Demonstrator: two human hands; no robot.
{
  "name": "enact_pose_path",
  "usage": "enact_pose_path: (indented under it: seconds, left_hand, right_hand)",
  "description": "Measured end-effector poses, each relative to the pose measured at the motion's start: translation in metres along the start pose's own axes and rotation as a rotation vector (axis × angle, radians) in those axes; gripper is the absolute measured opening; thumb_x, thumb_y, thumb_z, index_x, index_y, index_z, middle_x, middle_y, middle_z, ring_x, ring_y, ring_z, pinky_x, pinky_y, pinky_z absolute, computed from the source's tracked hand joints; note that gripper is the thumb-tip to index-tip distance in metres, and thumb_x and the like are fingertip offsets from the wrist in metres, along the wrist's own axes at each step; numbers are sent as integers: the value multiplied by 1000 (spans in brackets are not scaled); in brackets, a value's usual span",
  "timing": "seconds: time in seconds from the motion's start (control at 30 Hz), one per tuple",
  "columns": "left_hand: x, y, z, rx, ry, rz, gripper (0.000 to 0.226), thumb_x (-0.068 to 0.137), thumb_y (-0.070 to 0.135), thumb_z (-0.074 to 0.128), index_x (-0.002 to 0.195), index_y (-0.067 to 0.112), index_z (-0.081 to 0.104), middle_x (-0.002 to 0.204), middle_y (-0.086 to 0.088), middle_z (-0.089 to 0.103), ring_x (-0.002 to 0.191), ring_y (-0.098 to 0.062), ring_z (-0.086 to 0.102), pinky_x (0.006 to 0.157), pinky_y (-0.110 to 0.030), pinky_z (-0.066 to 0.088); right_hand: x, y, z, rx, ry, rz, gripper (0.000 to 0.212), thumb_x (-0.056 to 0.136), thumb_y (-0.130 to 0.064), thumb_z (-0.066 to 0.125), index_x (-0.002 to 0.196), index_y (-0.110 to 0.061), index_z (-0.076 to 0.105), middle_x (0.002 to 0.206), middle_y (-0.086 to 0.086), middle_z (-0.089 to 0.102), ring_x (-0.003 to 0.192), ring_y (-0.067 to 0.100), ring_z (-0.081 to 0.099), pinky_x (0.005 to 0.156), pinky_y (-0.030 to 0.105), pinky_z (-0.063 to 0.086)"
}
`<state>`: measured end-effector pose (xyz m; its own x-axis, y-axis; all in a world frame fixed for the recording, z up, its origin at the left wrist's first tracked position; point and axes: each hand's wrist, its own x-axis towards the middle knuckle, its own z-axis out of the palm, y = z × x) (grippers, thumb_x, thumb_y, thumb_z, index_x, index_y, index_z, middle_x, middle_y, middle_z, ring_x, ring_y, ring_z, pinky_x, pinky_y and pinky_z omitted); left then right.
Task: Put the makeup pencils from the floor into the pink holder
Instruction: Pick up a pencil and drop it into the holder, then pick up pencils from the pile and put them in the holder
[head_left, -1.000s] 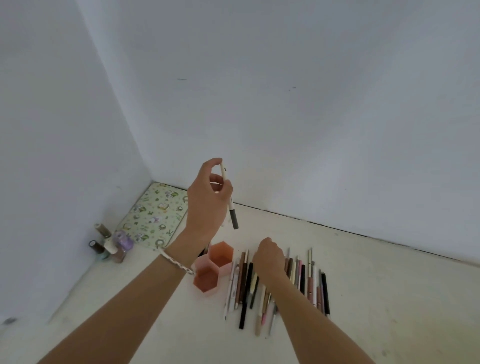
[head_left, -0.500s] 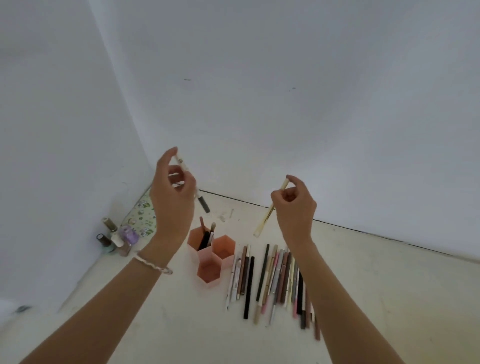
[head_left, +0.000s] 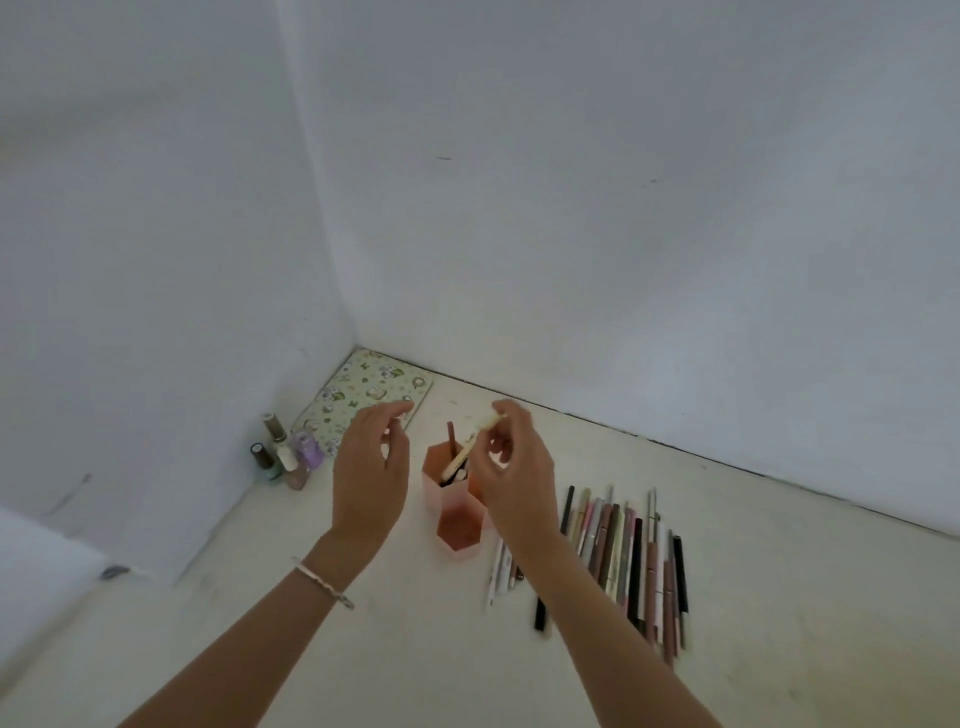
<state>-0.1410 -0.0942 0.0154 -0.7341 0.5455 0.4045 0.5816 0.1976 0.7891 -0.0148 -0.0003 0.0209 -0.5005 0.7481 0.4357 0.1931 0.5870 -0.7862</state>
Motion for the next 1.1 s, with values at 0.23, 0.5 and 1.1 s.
enact_pose_path:
  seconds: [0.23, 0.5, 1.1]
  left_hand:
    - [1, 63, 8, -214, -18, -17, 26, 87, 11, 44, 101, 24, 61, 95, 11, 63, 87, -8, 63, 76, -16, 50]
    - [-21, 93, 108, 181, -586, -114, 24, 97, 12, 46, 116, 20, 58, 105, 0, 65, 83, -11, 60, 68, -22, 45]
    - [-51, 61, 169, 370, -638, -153, 27, 89, 14, 56, 115, 18, 49, 93, -2, 62, 84, -19, 63, 75, -34, 53]
  right_hand:
    - [-10, 12, -16, -139, 107, 1, 33, 88, -14, 52, 120, -16, 61, 91, -7, 60, 77, 6, 54, 70, 18, 48]
    - [11, 52, -100, 12, 407, 374, 36, 90, 0, 49, 110, -28, 57, 79, -9, 63, 56, 5, 49, 58, 14, 42]
    - [-15, 123, -92, -175, 5, 566, 24, 93, -10, 49, 112, -20, 58, 80, -5, 63, 51, 5, 53, 49, 20, 43]
